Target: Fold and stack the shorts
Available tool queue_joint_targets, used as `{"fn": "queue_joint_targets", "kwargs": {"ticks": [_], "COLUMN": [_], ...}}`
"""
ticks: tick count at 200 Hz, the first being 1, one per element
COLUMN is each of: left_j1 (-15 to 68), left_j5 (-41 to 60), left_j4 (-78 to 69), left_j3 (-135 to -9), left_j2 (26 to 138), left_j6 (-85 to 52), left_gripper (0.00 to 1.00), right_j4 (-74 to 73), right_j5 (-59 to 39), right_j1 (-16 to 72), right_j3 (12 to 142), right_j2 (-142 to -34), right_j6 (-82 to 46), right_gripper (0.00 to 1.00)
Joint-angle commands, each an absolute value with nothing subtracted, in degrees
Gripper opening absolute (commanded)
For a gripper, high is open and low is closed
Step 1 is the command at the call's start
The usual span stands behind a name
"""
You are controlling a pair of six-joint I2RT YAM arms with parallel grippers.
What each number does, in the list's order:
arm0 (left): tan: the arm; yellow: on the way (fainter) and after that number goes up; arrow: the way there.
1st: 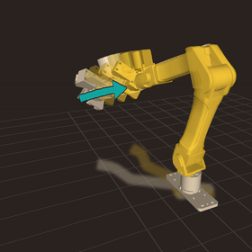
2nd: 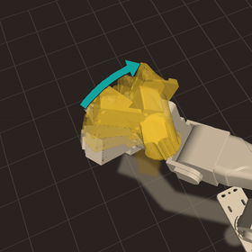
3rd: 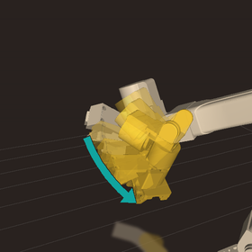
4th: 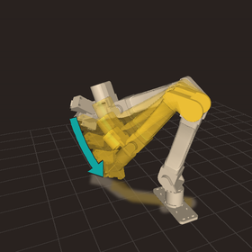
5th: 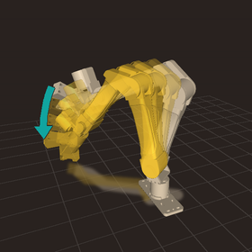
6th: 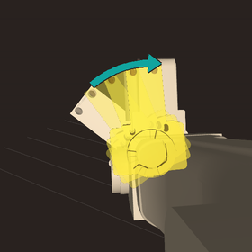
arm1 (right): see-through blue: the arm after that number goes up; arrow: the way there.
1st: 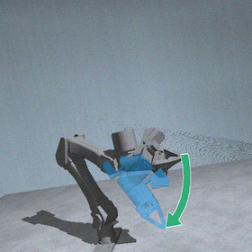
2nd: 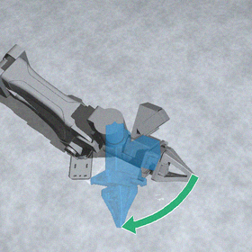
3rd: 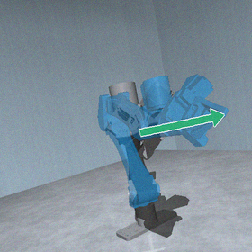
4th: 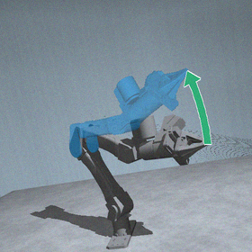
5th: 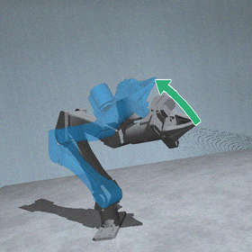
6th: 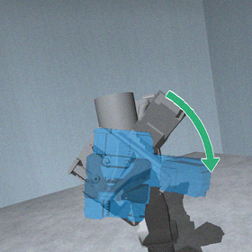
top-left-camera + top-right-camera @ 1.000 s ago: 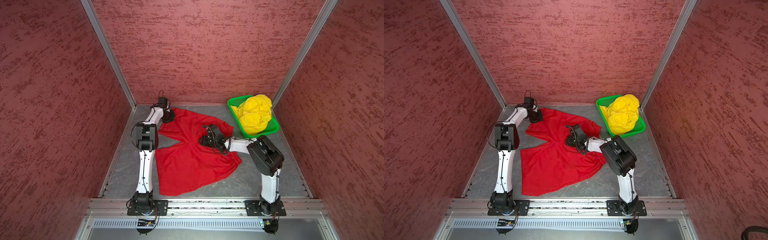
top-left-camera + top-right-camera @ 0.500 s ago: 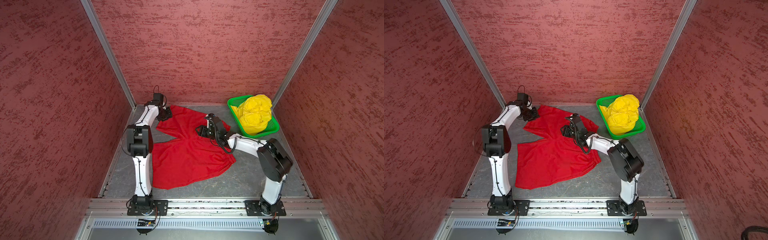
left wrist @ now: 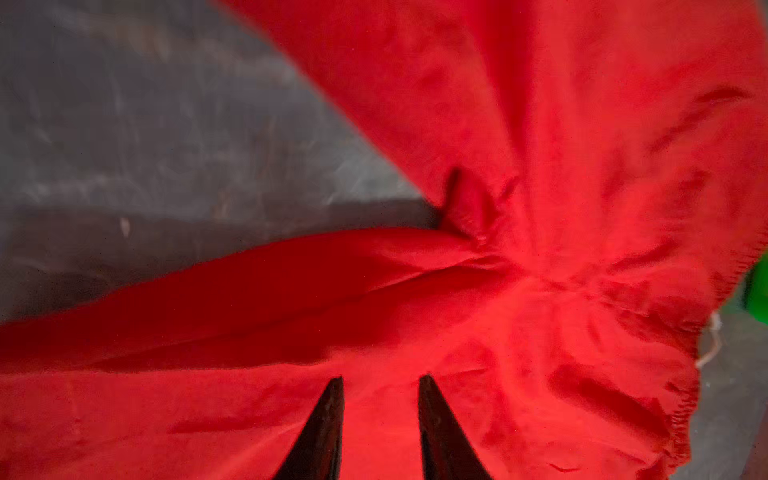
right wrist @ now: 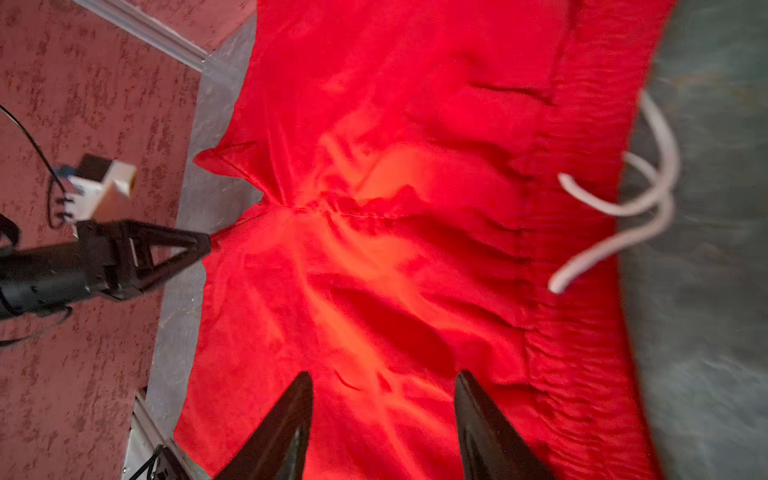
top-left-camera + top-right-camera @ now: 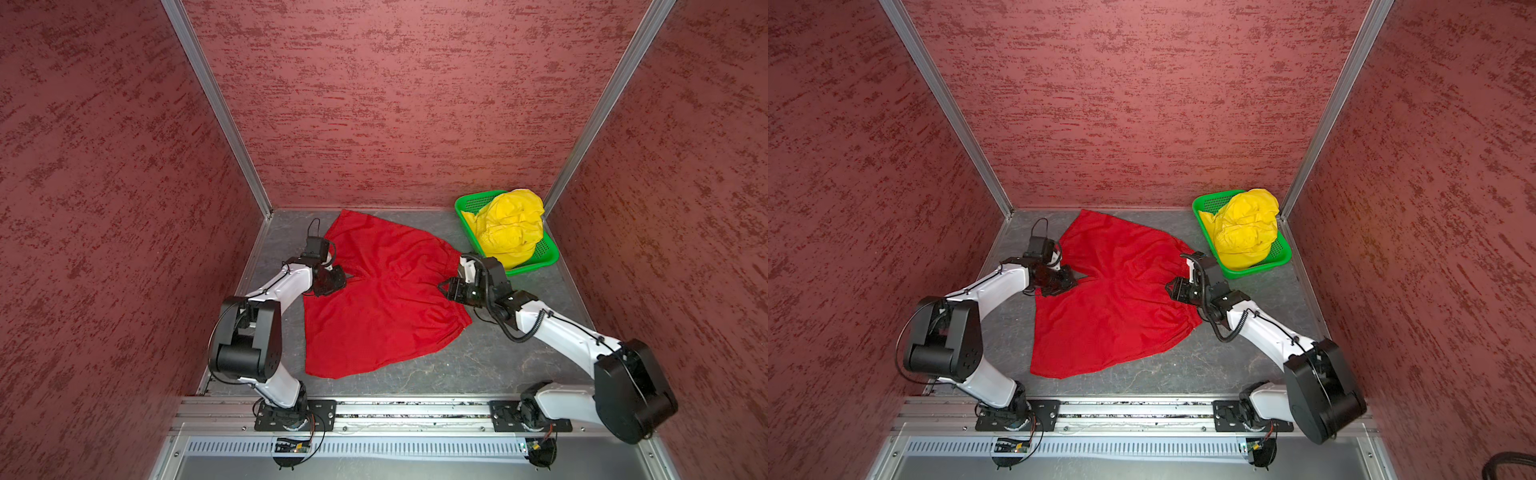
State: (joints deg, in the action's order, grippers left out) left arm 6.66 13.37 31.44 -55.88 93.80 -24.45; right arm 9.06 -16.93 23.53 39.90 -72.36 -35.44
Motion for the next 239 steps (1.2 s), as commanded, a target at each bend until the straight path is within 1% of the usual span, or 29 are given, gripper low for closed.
{"fn": "queue_joint_targets", "kwargs": {"ticks": [1,15,35,53,74,106,147,169,176,180,184,194,205,214,231,239], "left_j1": [6.6,6.7,6.4,6.4,6.6,7.0,7.1,7.2,7.1,7.1,7.1,7.1,7.1,7.1,7.0,7.0], "left_j5": [13.3,11.8,11.7,11.9,12.4,12.9,12.8,12.8,13.0,13.0,12.9,12.9,12.7,12.5,12.0,12.0], "left_j4": [26.0,25.9,25.5,24.8,24.9,25.8,26.3,26.3,26.2,26.1,26.2,26.5,27.0,27.4,28.8,29.5], "left_j3": [-54.8,-55.4,-56.9,-58.5,-61.4,-64.9,-65.2,-64.6,-64.3,-64.3,-64.2,-64.3,-64.6,-64.7,-65.0,-65.1], "left_j2": [95.5,98.1,102.2,105.3,108.5,110.7,110.2,109.4,109.2,109.1,109.0,108.6,107.9,107.0,104.2,102.5], "left_j6": [-26.6,-25.9,-25.2,-25.1,-25.1,-24.9,-24.6,-24.6,-24.6,-24.6,-24.6,-24.6,-24.6,-24.6,-24.3,-24.0], "left_gripper": [0.31,0.30,0.29,0.28,0.28,0.28,0.28,0.28,0.28,0.28,0.28,0.28,0.28,0.31,0.38,0.42], "right_j4": [15.9,17.7,18.2,15.7,11.7,1.1,-11.2,-16.6,-18.2,-19.1,-20.0,-21.3,-22.1,-22.0,-21.2,-20.9], "right_j5": [-15.7,-15.3,-17.7,-21.5,-23.7,-29.7,-33.3,-34.3,-34.4,-34.5,-34.6,-34.6,-34.5,-34.1,-33.1,-32.7], "right_j1": [21.0,18.9,14.9,11.6,9.6,9.4,9.7,10.8,11.1,11.1,11.2,11.5,11.7,11.9,12.1,12.2], "right_j3": [36.8,34.7,31.6,28.4,24.8,20.6,17.4,17.0,16.7,16.6,16.6,16.5,16.5,16.5,16.3,16.1], "right_j2": [-67.2,-65.2,-64.4,-64.9,-65.7,-68.4,-73.4,-76.8,-77.7,-78.1,-78.4,-79.1,-79.1,-78.6,-76.7,-75.5], "right_j6": [-35.7,-36.6,-38.3,-40.2,-42.8,-49.2,-55.6,-57.4,-58.0,-58.3,-58.6,-58.9,-59.0,-58.9,-58.9,-59.1], "right_gripper": [0.60,0.62,0.63,0.63,0.63,0.62,0.61,0.59,0.56,0.52,0.48,0.31,0.20,0.12,0.00,0.00]}}
